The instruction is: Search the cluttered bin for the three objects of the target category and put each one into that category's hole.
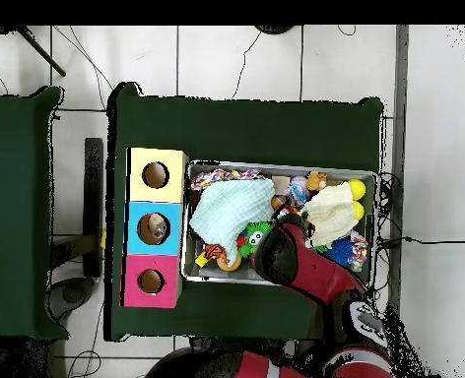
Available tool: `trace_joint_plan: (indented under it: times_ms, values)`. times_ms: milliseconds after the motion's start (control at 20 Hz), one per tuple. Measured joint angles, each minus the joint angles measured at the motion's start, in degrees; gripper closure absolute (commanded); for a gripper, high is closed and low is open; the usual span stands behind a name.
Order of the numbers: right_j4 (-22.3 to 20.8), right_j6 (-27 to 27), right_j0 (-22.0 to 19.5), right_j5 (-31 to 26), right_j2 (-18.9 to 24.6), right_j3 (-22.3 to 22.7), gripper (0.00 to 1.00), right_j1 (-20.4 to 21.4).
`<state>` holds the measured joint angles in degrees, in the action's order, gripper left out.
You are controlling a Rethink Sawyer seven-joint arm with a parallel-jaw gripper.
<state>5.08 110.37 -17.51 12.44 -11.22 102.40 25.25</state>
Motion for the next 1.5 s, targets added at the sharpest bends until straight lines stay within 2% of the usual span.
trace_joint_plan:
  times_ms: [250,500,800,1100,1150,1500]
  values:
    - [1.01,0.00,0.89,-0.01,-0.03,0.90,0.00,2.13]
    - [4.14,0.00,3.76,-0.69,-0.45,1.58,0.00,4.10]
    - [9.09,0.00,8.08,-2.40,-2.32,1.58,0.00,3.86]
    - [15.76,0.00,13.71,-4.75,-6.05,1.37,0.00,1.57]
    - [18.42,0.00,15.82,-6.01,-8.07,0.99,0.00,0.08]
    - [25.44,0.00,21.10,-11.21,-13.72,-0.54,0.00,-4.84]
